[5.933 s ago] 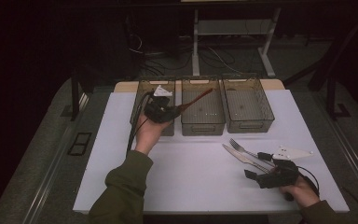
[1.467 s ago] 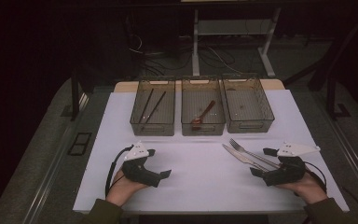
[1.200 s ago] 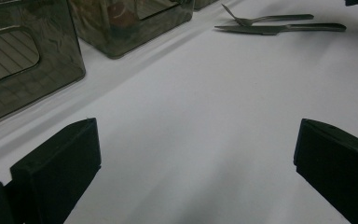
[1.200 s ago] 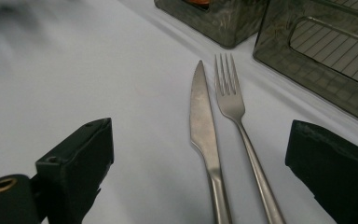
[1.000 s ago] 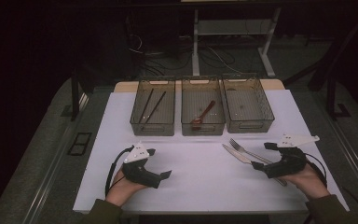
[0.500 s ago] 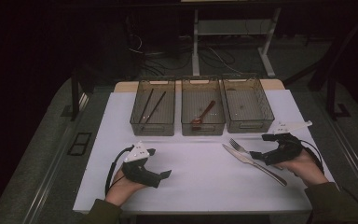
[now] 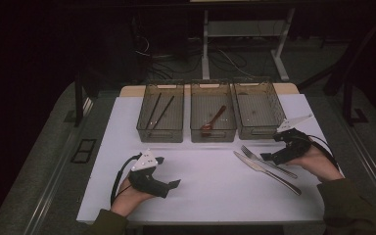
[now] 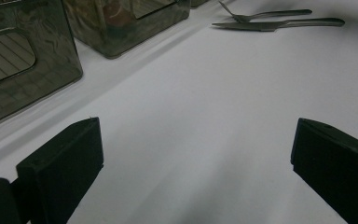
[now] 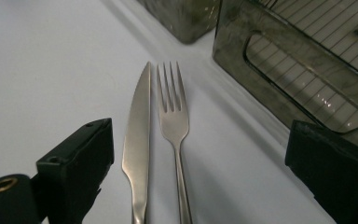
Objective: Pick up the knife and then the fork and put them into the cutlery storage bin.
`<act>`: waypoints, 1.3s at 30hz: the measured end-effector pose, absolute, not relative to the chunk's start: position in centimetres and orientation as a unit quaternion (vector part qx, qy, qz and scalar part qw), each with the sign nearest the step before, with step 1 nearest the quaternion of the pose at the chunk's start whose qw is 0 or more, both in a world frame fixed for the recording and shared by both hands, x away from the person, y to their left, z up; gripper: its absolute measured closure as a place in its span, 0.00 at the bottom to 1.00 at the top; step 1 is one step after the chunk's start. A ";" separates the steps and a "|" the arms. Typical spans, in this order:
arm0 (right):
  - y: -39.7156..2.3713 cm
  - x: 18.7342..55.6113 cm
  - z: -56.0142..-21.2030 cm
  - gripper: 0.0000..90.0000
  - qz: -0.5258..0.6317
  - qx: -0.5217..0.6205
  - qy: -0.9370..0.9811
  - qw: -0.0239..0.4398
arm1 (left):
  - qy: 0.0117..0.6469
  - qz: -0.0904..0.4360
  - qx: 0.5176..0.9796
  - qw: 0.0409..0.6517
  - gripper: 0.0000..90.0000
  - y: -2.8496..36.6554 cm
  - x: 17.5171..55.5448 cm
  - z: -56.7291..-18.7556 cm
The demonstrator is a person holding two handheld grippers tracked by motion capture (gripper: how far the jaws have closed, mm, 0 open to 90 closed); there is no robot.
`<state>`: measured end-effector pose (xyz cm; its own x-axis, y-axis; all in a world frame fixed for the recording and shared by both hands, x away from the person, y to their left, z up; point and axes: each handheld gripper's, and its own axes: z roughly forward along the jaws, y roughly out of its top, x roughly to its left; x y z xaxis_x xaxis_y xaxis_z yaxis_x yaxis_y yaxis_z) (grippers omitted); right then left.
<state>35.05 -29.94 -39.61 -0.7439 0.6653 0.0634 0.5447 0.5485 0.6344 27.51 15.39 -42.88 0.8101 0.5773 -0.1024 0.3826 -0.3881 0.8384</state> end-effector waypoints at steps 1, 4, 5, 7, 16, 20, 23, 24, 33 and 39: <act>-29.8 35.2 -39.6 0.08 0.318 0.343 0.880 0.088 | 0.290 0.103 0.826 0.471 0.02 15.4 27.5 -42.9; -29.3 35.7 -39.6 0.10 0.283 0.335 0.896 0.074 | 0.292 0.102 0.825 0.472 0.02 15.4 27.5 -42.9; -29.2 35.9 -39.5 0.19 0.274 0.331 0.900 0.067 | 0.292 0.102 0.826 0.472 0.02 15.4 27.5 -42.9; -29.0 36.1 -39.5 0.21 0.260 0.325 0.907 0.061 | 0.292 0.102 0.827 0.470 0.02 15.4 27.5 -42.9; -27.5 36.9 -39.9 0.34 0.195 0.313 0.928 0.049 | 0.290 0.102 0.828 0.469 0.02 15.4 27.4 -42.9; -27.4 36.9 -40.5 0.45 0.165 0.300 0.939 0.038 | 0.291 0.102 0.827 0.469 0.02 15.4 27.3 -42.9; -27.4 37.1 -40.9 0.53 0.149 0.299 0.942 0.036 | 0.290 0.102 0.828 0.469 0.02 15.4 27.3 -43.0; -27.4 37.1 -41.0 0.56 0.145 0.299 0.943 0.032 | 0.290 0.102 0.828 0.469 0.02 15.4 27.3 -43.0; -27.3 37.3 -41.9 0.71 0.112 0.287 0.951 0.004 | 0.290 0.102 0.829 0.468 0.02 15.4 27.3 -43.0; -27.1 37.4 -42.1 0.80 0.102 0.279 0.955 0.007 | 0.290 0.101 0.830 0.466 0.03 15.3 27.3 -43.1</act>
<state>37.45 -27.15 -42.07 -0.8443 0.5341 0.0441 0.5314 0.8235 0.1986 27.31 15.32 -43.05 0.8111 0.5757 -0.1033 0.3882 -0.3978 0.8313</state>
